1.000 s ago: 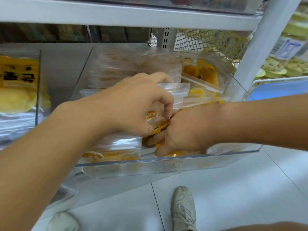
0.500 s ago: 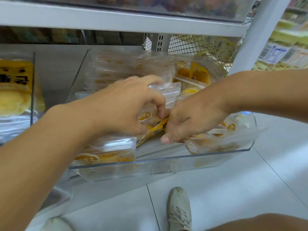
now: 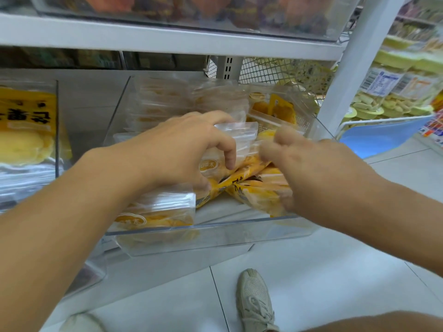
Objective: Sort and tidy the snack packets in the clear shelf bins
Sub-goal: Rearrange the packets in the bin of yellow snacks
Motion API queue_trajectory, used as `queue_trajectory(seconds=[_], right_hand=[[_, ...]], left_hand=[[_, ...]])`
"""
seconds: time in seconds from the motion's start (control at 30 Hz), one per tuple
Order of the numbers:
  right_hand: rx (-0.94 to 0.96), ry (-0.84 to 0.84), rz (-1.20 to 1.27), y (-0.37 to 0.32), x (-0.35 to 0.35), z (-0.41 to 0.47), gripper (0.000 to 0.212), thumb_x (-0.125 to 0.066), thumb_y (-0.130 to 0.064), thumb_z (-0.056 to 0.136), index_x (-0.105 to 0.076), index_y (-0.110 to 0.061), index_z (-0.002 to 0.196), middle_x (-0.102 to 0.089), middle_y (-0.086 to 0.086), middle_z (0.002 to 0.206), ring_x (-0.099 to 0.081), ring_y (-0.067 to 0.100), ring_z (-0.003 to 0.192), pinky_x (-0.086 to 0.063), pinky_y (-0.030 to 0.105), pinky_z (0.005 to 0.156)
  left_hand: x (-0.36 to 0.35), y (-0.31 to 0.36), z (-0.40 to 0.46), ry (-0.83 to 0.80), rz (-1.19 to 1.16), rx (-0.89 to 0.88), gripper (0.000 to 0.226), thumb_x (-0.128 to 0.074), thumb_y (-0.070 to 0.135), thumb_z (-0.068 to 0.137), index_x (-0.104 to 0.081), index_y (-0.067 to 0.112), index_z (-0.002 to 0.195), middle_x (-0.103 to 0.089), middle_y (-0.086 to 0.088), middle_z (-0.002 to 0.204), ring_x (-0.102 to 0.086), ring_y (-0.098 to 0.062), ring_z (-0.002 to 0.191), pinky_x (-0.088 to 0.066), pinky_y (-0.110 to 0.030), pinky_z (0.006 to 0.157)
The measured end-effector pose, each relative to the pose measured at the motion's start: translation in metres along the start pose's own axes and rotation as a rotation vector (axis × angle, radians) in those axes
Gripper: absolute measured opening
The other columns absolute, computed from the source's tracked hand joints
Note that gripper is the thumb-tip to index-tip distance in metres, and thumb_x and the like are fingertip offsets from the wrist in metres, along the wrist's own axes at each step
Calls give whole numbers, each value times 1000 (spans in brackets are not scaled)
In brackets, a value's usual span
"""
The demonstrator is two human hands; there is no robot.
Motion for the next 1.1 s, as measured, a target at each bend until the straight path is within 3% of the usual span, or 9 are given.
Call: queue_trajectory(seconds=[0.13,0.27,0.43,0.6,0.7,0.8,0.83,1.0,1.1], right_hand=[[-54,15,104,6,-15,-7,21,-62,-40,87,-59,-38,107,-62,-12,113,-62,24,96,-50,32,75],[7,101,58,18,-8,12,17,-61,-39,87,-68,-27,97,-68,-3,96,-63,29,90,-53,37,72],[144,151,35,-1,20,22,20,-65,-42,87,-69,-25,97,-64,-2,87,-61,31,89,-42,34,67],[276,62,52,-48,11,23,14,-55,-12,94,-50,-25,91,-31,-4,70,-47,27,67,-40,35,64],[199,104,149,-22,4,27,24,-69,-31,88,-61,-34,110,-46,-6,81,-59,26,87,-43,32,65],[80,159,292,2,-2,21,40,-76,-59,72,-67,-32,100,-53,-12,76,-51,15,79,-42,30,62],[73,182,334,5,-5,20,39,-77,-60,71,-69,-32,96,-57,-13,75,-52,14,79,-44,30,63],[163,-24,130,9,10,11,19,-75,-26,79,-74,-27,98,-70,-6,89,-65,19,88,-55,33,69],[251,-58,-11,-1,13,11,18,-61,-12,82,-67,-25,93,-53,-4,77,-57,25,77,-47,30,62]], left_hand=[[2,1,0,-24,6,10,48,-93,37,64,-65,50,101,-18,18,161,-30,-16,144,-34,-41,113],[3,2,1,-10,11,22,49,-94,32,63,-66,49,100,-20,17,161,-32,-18,144,-36,-43,112],[2,-3,2,7,-30,8,53,-93,25,63,-61,56,91,-26,17,158,-37,-17,141,-41,-48,108],[2,-3,2,-25,-95,-33,41,-85,32,75,-57,59,85,-29,20,155,-34,-7,141,-37,-40,112],[2,-3,3,21,-123,-48,10,-71,52,82,-65,52,90,-34,16,155,-40,-9,140,-35,-39,114],[5,2,-1,-36,-168,23,48,-55,89,64,-68,54,93,-28,25,155,-35,-3,141,-32,-40,116],[6,5,-3,-62,-167,36,55,-62,91,56,-68,55,96,-24,27,156,-31,-3,142,-30,-40,117],[4,6,-3,-117,-38,41,60,-95,51,51,-64,55,102,-16,25,159,-25,-9,146,-30,-40,117],[4,5,-1,-86,-22,15,53,-95,40,60,-64,55,100,-19,22,160,-28,-9,145,-30,-35,116]])
Point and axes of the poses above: each hand's wrist, its own z-axis towards the middle knuckle, its own x-axis out of the back of the hand, y = z × x, the point moved 3 cm from there along z, towards the middle knuckle
